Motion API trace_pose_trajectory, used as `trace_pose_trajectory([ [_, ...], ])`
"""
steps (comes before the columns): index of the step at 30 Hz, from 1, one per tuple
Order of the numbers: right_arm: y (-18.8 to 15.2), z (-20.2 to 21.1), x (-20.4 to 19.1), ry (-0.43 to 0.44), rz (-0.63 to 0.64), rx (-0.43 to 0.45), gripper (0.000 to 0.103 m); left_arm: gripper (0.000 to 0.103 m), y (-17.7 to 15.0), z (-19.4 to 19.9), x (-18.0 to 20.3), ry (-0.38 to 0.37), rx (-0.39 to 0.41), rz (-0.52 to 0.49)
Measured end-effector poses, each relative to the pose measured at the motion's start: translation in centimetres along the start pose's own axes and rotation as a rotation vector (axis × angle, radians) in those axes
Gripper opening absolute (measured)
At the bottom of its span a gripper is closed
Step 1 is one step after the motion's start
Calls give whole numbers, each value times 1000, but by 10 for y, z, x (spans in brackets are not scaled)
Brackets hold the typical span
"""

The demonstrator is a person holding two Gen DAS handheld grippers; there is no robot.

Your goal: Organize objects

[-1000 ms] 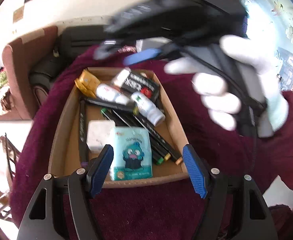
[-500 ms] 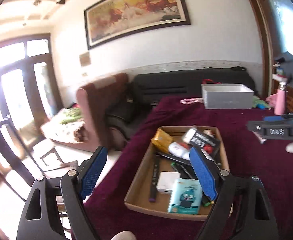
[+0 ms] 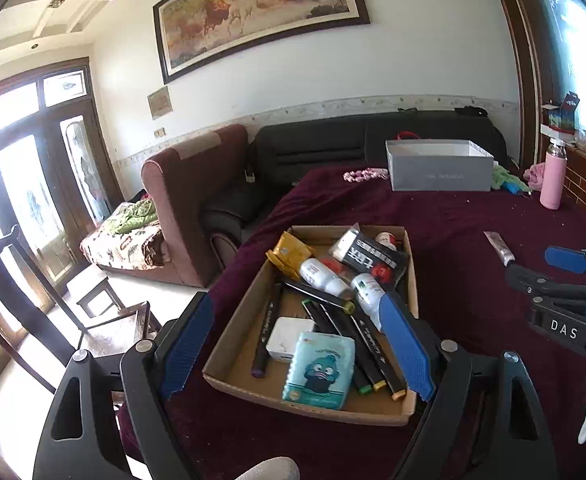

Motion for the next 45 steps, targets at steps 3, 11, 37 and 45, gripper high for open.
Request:
trace_pose_trajectory([
  [3, -7, 2, 6, -10, -6, 4, 58, 81, -1, -3, 15, 7, -22, -31],
  [11, -22, 3, 45, -52, -70, -5, 58, 81, 3, -8, 65, -109, -101, -131],
  [37, -44, -26, 44, -7, -65, -106, 58, 81, 5, -30, 54, -72, -207, 14],
  [45, -49, -30, -6, -38, 33, -124, 58, 81, -6, -41, 19, -6, -219, 93],
])
Point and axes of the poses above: each gripper's, at about its wrist camera, not at the fingertips, and z roughly against the way its jaws point, x to its right, y to its top, the point moved 2 cm from there along -z, roughly the way its jaws point, and after that the axes turned 9 degrees about -x, right-handed, at the moved point
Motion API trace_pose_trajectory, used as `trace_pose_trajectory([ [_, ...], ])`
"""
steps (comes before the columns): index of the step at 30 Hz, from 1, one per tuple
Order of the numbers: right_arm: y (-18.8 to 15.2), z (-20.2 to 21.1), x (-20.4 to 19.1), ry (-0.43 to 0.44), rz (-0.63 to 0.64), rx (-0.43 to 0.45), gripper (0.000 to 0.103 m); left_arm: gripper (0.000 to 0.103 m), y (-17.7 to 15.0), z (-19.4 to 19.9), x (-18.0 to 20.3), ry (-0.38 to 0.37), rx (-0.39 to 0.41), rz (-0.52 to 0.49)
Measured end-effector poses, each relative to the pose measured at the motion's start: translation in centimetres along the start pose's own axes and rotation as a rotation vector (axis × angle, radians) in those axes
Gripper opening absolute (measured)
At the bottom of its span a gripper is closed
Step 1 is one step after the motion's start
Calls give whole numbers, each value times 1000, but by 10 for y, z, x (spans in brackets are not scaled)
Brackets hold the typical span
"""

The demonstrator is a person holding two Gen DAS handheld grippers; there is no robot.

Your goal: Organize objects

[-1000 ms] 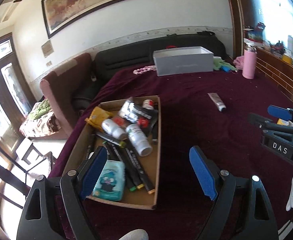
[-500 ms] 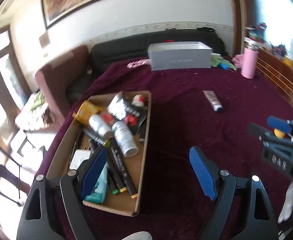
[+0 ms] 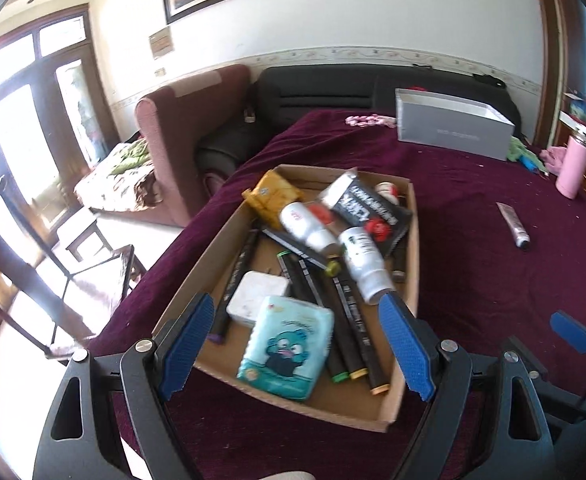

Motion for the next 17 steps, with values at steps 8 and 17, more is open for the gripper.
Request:
trace_pose_trajectory([
  [8, 7, 0, -15, -21, 23, -13, 58, 81, -6, -8, -21, 7, -7, 48],
  [17, 6, -3, -32, -26, 61, -31, 58, 81, -10, -9, -28, 27, 1, 53],
])
Point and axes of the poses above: each gripper's, at about its wrist camera, not at the fingertips, and z roughly against the way its jaws point, x to its right, y to its top, the point moved 2 cm from there along -z, roughly the way its jaws point, and after that the axes turned 9 degrees about -x, right-handed, at the moved point
